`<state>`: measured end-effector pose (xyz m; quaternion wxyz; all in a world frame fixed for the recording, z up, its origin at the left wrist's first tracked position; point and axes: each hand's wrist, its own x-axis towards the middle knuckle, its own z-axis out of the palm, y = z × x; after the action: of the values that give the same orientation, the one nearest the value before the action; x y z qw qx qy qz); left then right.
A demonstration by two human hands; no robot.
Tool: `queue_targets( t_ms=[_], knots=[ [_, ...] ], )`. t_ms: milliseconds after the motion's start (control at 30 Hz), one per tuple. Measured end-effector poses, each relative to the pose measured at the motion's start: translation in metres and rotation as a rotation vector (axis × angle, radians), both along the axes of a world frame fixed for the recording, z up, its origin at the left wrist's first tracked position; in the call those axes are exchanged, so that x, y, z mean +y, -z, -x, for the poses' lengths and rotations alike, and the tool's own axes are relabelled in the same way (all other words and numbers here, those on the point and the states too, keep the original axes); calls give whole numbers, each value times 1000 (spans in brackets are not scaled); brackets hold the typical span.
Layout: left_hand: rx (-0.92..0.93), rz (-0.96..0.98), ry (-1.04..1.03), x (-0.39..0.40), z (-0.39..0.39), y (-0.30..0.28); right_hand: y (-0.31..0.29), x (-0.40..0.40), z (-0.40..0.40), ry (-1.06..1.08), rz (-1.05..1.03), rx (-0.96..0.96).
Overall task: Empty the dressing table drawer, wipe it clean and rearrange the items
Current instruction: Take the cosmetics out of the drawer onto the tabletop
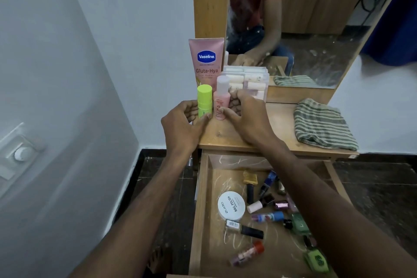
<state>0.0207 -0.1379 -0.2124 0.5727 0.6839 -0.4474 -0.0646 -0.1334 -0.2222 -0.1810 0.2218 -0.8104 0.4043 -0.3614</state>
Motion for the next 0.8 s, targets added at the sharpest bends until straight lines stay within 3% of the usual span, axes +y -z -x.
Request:
queue_targets(
  t_ms=[800],
  knots=[
    [-48, -44, -77, 1, 3, 1, 2, 3, 5, -13, -17, 22]
  ],
)
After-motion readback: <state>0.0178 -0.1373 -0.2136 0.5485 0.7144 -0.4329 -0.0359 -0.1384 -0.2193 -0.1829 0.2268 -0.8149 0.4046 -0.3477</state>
